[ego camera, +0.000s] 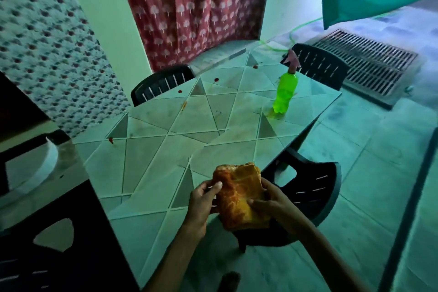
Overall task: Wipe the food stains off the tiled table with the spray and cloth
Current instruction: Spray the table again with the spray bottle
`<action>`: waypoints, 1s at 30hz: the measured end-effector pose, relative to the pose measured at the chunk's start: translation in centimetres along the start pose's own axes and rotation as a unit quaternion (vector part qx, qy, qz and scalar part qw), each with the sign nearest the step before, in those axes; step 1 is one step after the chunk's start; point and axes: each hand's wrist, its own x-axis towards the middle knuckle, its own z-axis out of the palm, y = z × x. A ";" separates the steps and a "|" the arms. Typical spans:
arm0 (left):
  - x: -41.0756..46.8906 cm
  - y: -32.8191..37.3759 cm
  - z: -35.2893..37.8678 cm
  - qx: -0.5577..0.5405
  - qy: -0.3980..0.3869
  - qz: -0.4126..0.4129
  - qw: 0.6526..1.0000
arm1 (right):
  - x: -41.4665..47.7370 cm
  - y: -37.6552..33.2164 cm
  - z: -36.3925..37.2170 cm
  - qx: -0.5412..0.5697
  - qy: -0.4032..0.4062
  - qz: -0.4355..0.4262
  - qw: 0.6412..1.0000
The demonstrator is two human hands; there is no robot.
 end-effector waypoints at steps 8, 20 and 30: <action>7.8 2.0 12.5 -0.007 0.048 0.010 0.999 | 5.3 -3.5 -14.0 -0.022 -0.032 -0.005 0.999; 12.9 4.1 32.8 -0.126 0.195 0.018 0.973 | 10.7 -8.6 -35.0 -0.109 -0.102 -0.037 0.988; 17.7 5.2 39.8 -0.145 0.241 0.043 0.959 | 17.5 -11.7 -41.8 -0.157 -0.168 -0.038 0.973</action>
